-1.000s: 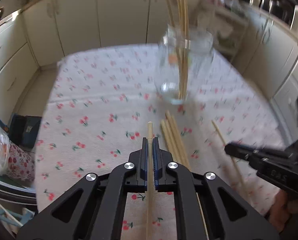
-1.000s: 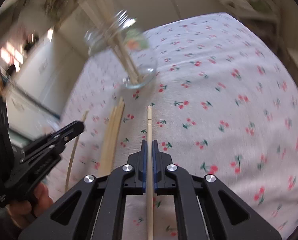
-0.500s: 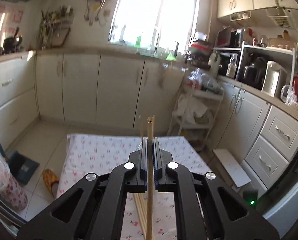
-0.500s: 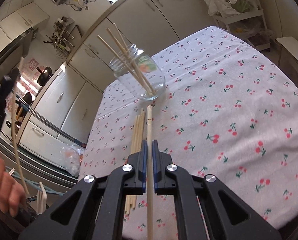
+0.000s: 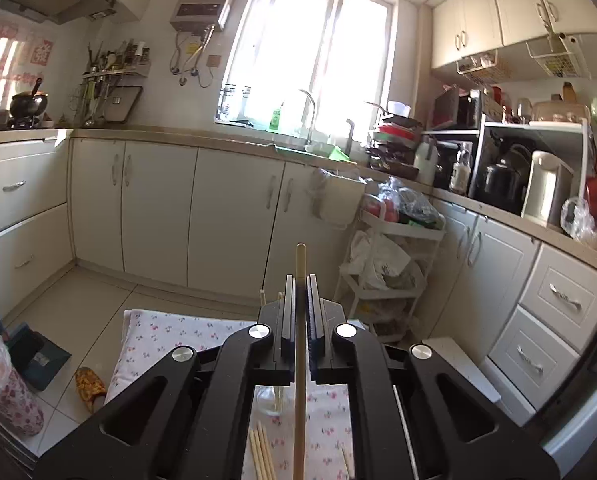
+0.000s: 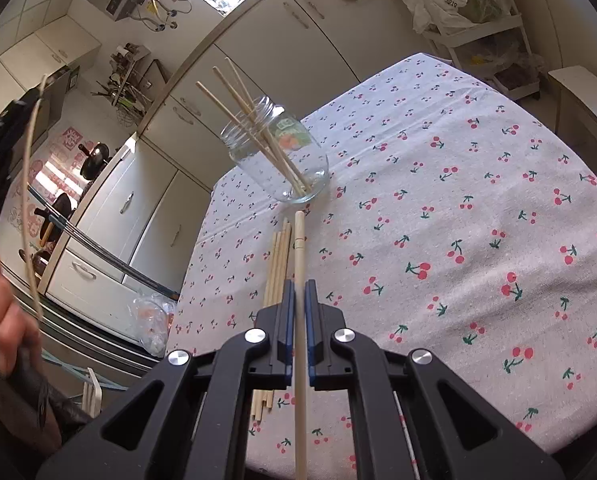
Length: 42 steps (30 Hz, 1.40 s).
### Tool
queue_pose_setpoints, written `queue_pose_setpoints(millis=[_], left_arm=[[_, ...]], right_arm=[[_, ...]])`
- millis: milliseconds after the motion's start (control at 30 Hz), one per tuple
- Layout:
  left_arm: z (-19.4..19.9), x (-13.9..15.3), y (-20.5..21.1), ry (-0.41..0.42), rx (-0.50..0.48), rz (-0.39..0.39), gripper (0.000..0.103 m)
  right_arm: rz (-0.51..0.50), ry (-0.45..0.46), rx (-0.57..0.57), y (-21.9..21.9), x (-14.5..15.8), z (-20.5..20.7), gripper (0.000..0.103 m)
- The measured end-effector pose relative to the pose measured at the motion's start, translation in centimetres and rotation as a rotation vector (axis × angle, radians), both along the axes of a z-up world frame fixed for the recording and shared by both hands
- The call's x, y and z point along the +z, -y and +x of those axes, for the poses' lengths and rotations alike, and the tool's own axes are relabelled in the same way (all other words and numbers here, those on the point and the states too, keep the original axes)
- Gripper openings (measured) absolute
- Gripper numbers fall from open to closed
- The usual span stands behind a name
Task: Organize utensils
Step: 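Carry both held sticks up over the glass jar and lower them in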
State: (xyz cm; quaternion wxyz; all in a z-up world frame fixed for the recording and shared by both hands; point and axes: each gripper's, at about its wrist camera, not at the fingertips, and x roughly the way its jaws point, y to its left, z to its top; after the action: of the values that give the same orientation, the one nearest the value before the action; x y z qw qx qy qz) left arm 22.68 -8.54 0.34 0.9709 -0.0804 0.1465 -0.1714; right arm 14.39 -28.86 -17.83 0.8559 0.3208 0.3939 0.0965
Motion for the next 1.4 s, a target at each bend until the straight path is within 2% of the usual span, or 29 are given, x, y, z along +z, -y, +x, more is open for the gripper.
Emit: queue_pose_setpoints(millis=[333, 667, 833, 1100, 1400], left_arm=[[7.3, -0.1, 0.1, 0.020, 0.074, -0.102, 0.005], [13.5, -1.5, 1.5, -0.006, 0.114, -0.182, 0.005], [15.7, -3.0, 2.5, 0.012, 0.163, -0.188, 0.005], [18.1, -5.1, 4.7, 0.089, 0.228, -0.164, 0.005], [18.9, -8.3, 5.8, 0.059, 0.235, -0.129, 0.005]], right_arm=[[0.038, -0.019, -0.019, 1.1, -1.7, 1.1, 0.006], [0.063, -0.022, -0.049, 2.4, -3.1, 1.9, 0.006], [0.084, -0.046, -0.055, 2.8, -4.2, 2.1, 0.006], [0.110, -0.066, -0.052, 2.8, -5.3, 2.4, 0.006], [0.118, -0.069, -0.046, 2.7, -5.8, 2.3, 0.006]])
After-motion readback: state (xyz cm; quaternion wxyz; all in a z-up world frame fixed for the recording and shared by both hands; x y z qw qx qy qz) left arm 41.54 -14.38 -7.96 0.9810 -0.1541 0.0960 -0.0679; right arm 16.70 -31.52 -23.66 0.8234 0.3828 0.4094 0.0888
